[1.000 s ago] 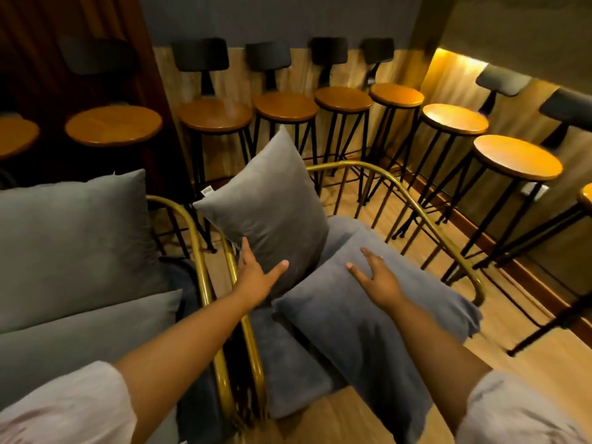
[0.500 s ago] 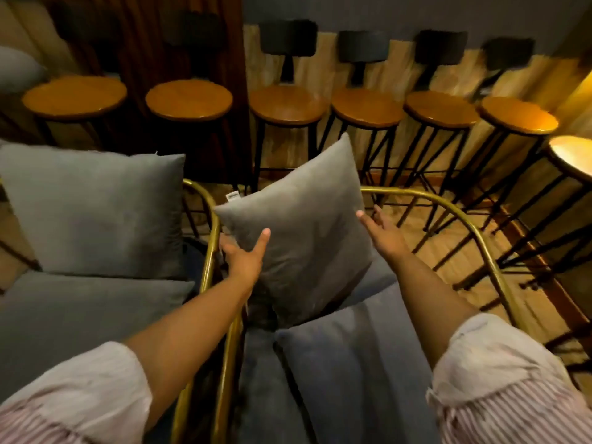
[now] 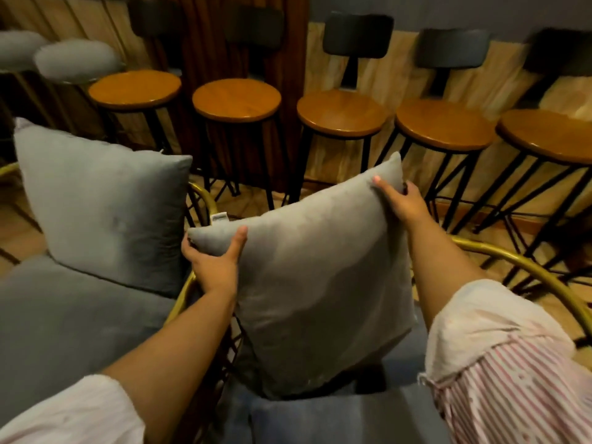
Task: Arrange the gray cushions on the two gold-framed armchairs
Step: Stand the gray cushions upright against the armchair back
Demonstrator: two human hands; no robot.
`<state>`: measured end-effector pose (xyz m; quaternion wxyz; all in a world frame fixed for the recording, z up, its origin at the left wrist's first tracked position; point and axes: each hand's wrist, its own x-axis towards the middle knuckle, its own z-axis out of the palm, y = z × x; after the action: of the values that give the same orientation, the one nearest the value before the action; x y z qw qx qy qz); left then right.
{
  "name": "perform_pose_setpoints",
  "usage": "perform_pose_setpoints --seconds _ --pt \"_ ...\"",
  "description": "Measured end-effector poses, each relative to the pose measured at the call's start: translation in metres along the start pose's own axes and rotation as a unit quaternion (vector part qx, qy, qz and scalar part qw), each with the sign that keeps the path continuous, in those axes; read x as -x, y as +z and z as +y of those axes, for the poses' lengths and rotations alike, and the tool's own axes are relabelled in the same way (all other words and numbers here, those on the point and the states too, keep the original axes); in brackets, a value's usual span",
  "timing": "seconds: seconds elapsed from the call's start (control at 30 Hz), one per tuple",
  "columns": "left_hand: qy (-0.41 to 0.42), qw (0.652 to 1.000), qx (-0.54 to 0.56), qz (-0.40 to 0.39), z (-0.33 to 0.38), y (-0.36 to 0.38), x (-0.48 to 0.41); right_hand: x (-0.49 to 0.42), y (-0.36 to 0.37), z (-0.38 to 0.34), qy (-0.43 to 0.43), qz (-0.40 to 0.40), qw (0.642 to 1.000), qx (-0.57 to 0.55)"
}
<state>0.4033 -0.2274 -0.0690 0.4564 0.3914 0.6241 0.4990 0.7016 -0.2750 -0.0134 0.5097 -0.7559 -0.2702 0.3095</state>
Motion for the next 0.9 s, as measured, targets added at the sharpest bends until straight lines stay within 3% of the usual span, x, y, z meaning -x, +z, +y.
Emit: perform_pose_setpoints --seconds 0.27,0.4,0.67,0.9 --pt "-0.012 0.995 -0.029 -0.092 -0.018 -0.005 0.008 -0.009 -0.016 0.020 -0.004 -0.070 0.995 0.071" --pt "-0.028 0.986 -0.086 -0.142 -0.029 -0.012 0.021 0.000 -0.025 0.038 0.005 -0.043 0.998 0.045" --pt "-0.049 0.989 -0.014 -0.141 0.006 -0.018 0.057 0.065 -0.031 0.027 -0.032 0.030 0.999 -0.031" --pt "0.050 0.984 0.017 -0.171 0.078 -0.037 0.074 0.122 -0.067 -0.026 -0.093 0.119 0.987 -0.060"
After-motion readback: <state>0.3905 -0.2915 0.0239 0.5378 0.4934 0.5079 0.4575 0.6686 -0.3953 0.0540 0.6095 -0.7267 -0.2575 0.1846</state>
